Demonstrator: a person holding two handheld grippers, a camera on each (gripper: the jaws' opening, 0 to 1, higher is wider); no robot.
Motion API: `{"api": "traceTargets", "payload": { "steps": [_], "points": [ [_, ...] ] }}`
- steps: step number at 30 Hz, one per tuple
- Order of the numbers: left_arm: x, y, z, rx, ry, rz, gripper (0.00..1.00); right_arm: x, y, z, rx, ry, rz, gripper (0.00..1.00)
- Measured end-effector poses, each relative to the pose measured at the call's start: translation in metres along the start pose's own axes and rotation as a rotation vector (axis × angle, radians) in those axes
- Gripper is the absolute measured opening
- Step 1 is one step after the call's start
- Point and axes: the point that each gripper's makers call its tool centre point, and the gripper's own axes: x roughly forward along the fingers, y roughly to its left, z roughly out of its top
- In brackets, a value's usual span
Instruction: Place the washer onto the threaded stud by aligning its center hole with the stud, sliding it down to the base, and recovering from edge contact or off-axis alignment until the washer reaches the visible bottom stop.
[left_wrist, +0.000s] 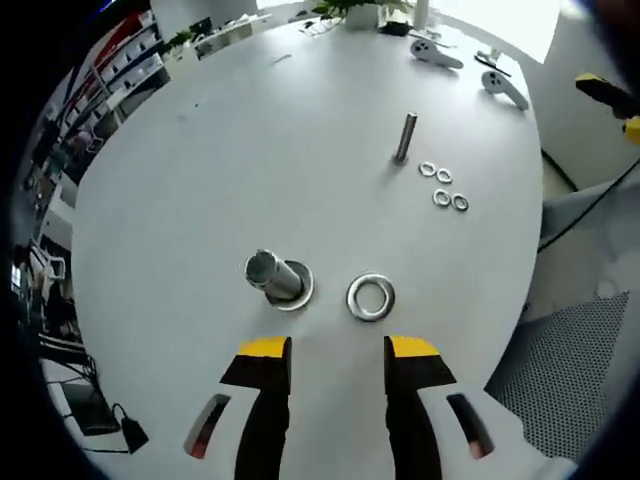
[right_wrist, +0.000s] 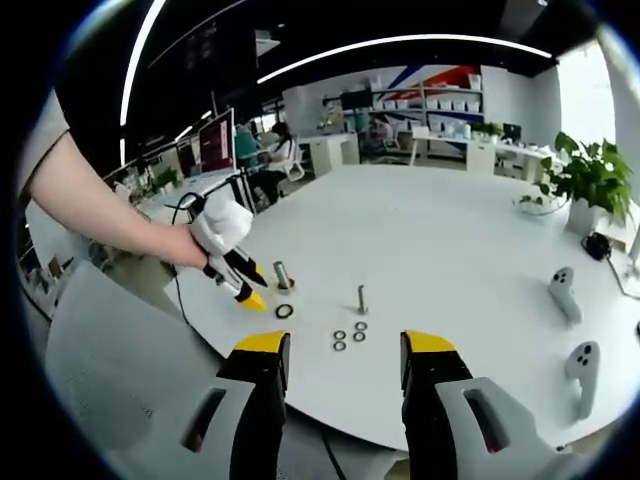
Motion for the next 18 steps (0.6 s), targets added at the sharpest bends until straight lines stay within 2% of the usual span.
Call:
{"api": "traceTargets", "payload": {
  "steps": [6,18],
  "points": [
    [0.005,-0.009,0.002,-0.010,-0.003,-0.011,0.35,0.000,-0.001,-0.001,0.009,0.001,-0.002,0.46],
    [0.021,-0.015,0.020,-0.030,-0.016,-0.023,0.34,0.000,0.000,-0.001,0.002,0.005,0.000,0.46]
  ]
}}
